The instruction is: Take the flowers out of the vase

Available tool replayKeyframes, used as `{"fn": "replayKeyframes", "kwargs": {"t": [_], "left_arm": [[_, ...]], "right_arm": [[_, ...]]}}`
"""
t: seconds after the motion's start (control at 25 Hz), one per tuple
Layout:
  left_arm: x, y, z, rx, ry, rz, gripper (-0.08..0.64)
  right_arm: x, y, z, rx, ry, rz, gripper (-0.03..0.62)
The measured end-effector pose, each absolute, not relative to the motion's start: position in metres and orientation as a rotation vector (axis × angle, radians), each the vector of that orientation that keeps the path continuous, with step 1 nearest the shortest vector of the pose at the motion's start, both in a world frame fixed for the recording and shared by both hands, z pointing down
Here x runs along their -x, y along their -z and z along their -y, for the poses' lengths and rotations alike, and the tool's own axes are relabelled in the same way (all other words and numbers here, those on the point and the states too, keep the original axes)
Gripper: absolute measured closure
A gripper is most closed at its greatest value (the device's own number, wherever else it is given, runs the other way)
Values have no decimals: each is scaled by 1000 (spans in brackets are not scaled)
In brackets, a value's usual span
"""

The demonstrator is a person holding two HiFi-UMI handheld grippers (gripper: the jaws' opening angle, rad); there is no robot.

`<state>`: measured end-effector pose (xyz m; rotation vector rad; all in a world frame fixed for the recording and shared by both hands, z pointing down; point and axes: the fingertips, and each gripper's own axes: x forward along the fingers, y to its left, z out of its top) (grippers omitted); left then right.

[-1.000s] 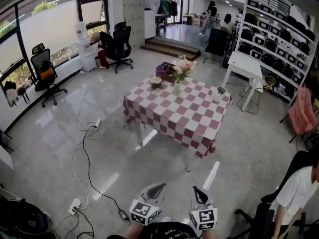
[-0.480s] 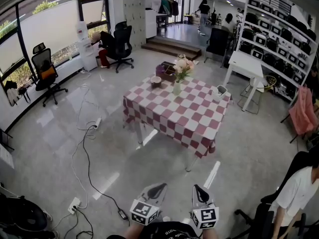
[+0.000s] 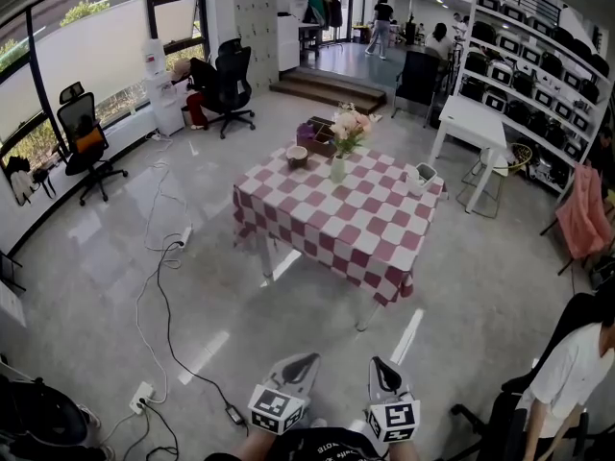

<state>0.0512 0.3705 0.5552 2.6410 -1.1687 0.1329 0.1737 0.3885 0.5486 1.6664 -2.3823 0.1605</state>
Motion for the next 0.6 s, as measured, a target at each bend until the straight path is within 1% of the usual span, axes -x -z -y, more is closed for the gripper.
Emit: {"fn": "replayKeyframes", "kwargs": {"t": [0.6], "left_arm": [[-61,-560,-316,-2651,-146,1118,548]], "right_arm": [[-182,-556,-341,-1667,-187,2350,586]]}}
